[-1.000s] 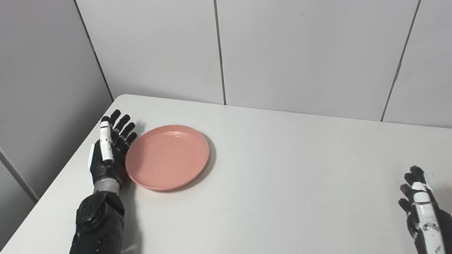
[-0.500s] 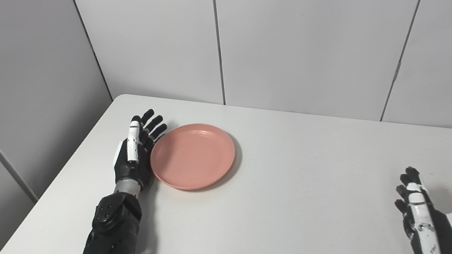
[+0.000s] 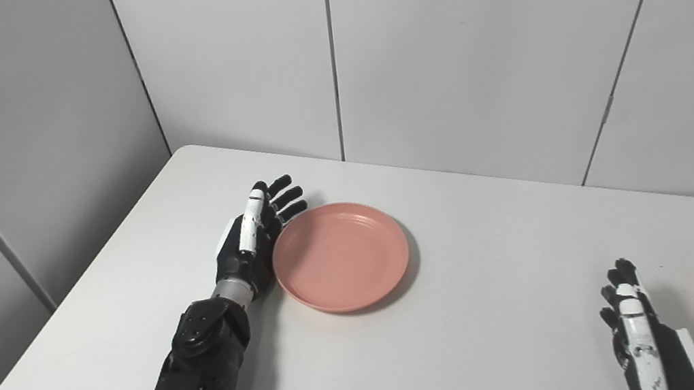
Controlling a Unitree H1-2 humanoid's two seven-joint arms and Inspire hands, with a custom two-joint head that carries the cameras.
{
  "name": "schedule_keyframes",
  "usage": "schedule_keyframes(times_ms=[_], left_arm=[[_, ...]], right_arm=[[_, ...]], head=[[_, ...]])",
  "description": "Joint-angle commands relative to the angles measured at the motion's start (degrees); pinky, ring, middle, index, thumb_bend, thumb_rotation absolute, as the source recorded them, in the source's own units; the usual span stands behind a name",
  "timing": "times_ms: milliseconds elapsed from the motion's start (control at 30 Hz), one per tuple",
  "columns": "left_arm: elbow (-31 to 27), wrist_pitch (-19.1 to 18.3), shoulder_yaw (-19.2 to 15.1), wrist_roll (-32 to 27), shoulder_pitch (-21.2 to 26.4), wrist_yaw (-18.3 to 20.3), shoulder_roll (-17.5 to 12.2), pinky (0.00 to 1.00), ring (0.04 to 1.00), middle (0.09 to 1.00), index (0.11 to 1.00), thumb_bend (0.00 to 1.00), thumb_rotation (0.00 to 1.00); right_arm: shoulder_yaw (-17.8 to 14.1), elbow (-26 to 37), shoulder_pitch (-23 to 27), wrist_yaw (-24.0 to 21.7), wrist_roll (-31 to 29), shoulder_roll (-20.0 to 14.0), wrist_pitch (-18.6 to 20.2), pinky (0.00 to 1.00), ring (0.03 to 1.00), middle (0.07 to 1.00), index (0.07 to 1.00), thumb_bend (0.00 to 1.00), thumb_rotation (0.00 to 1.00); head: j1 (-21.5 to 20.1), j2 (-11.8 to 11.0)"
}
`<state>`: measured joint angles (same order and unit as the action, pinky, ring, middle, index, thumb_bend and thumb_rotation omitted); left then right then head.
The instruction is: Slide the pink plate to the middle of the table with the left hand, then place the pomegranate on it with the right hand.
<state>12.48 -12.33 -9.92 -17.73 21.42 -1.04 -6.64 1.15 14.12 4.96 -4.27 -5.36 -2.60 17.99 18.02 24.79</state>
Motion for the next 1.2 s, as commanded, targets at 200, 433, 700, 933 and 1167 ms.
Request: schedule_keyframes(times_ms=[200, 433, 700, 933, 1167], left_arm=[[-0.4, -1.3, 4.3, 2.3, -0.3, 2.6, 1.6, 0.83, 0.838, 0.845, 0.830, 0.37, 1.00], [0.4, -0.3, 6.9, 3.7, 0.0, 5.2, 2.2, 0.84, 0.850, 0.858, 0.847, 0.37, 1.00], [0.5, -1.7, 8.9, 5.0, 0.3, 5.7, 4.0, 0.82, 0.840, 0.846, 0.838, 0.38, 1.00], [-0.3, -2.4, 11.2, 5.8, 0.4, 6.8, 5.8, 0.83, 0.846, 0.850, 0.841, 0.38, 1.00], [-3.2, -3.9, 12.4, 5.7, -0.5, 6.8, 8.1, 0.83, 0.853, 0.862, 0.850, 0.40, 1.00]], right_arm=[[0.1, 0.3, 1.1, -0.1, 0.2, 0.4, -4.5, 0.97, 0.974, 0.985, 0.987, 0.16, 1.00], [0.5, -0.6, 1.2, -0.4, 0.4, 0.9, -6.1, 0.96, 0.973, 0.987, 0.988, 0.16, 1.00], [1.3, -0.4, 1.2, 0.7, 2.3, 1.7, -5.4, 0.95, 0.965, 0.978, 0.980, 0.18, 1.00], [1.7, -0.4, 1.4, 1.2, 3.4, 2.6, -5.8, 0.95, 0.968, 0.980, 0.983, 0.19, 1.00], [1.6, -0.4, 1.6, 1.7, 4.2, 3.6, -5.3, 0.94, 0.959, 0.970, 0.976, 0.20, 1.00]], head=[[-1.4, 0.7], [-3.7, 1.3], [-6.8, 2.0], [-9.7, 2.8], [-11.4, 3.5]])
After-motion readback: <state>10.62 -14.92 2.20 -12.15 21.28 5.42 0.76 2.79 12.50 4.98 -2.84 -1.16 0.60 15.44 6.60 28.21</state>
